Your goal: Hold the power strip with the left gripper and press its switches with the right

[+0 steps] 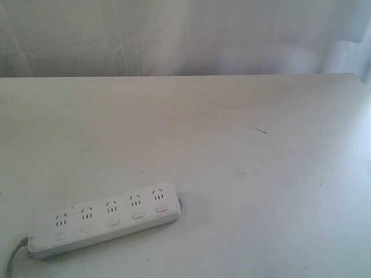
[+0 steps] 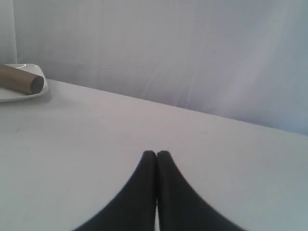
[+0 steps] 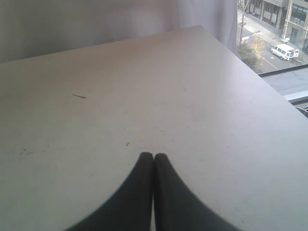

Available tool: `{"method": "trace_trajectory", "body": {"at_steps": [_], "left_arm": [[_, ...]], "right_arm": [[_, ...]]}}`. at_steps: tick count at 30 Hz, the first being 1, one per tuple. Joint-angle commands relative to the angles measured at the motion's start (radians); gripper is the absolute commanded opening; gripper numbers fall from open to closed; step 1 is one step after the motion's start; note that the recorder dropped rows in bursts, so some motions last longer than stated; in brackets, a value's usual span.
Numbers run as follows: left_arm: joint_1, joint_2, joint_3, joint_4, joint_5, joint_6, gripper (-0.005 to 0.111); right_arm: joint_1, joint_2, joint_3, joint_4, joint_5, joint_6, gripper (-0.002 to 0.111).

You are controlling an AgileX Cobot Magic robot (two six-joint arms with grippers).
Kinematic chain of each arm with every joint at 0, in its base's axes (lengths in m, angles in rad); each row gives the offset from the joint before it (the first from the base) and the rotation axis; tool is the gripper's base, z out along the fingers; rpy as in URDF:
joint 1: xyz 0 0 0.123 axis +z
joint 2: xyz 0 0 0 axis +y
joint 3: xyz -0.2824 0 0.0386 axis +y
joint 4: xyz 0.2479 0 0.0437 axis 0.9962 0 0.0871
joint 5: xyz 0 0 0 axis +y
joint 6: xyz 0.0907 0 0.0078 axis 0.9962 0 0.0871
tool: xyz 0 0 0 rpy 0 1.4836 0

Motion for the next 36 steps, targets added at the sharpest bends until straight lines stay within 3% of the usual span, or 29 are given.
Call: {"method": "trace_trajectory", "body": {"at_steps": [1,3,5,7,8,10,14,18,25,31,36], "left_arm": [[0.001,-0.004,-0.09,0.099,0.048,-0.124,0.0],[0.001,-0.004,-0.16,0.125,0.141,-0.136,0.0],[0.001,-0.004,-0.275,0.117,0.329,-0.093,0.0],[0.001,-0.004,-0.41,-0.002,0.519,0.127,0.0],[0.001,-0.004,-0.484,-0.123,0.593,0.317,0.0],[0.001,-0.004,-0.564,-0.268,0.659,0.522,0.0],[0.001,-0.004,-0.664,-0.316,0.829,0.583,0.0],[0.001,-0.004,-0.671,-0.4,0.836,0.583,0.0],[0.001,-0.004,-0.675,-0.727,0.845,0.58,0.0],[0.001,-0.004,-0.675,-0.741,0.817,0.587,0.0],[0.001,-0.004,-0.675,-0.744,0.638,0.587,0.0]], "right_arm": [[0.004,-0.006,0.001,-0.002,-0.007,0.0,0.0],[0.004,-0.006,0.001,-0.002,-0.007,0.0,0.0],[0.004,-0.006,0.001,-0.002,-0.007,0.0,0.0],[0.004,-0.006,0.001,-0.002,-0.007,0.0,0.0],[0.004,-0.006,0.001,-0.002,-0.007,0.0,0.0],[0.004,-0.006,0.001,-0.002,-0.007,0.0,0.0],[0.004,-0.006,0.001,-0.002,-0.007,0.0,0.0],[0.004,-0.006,0.001,-0.002,-0.007,0.0,0.0],[0.004,-0.006,0.001,-0.002,-0.007,0.0,0.0],[0.075,-0.006,0.001,-0.002,-0.007,0.0,0.0],[0.085,-0.006,0.001,-0.002,-0.007,0.0,0.0]]}}
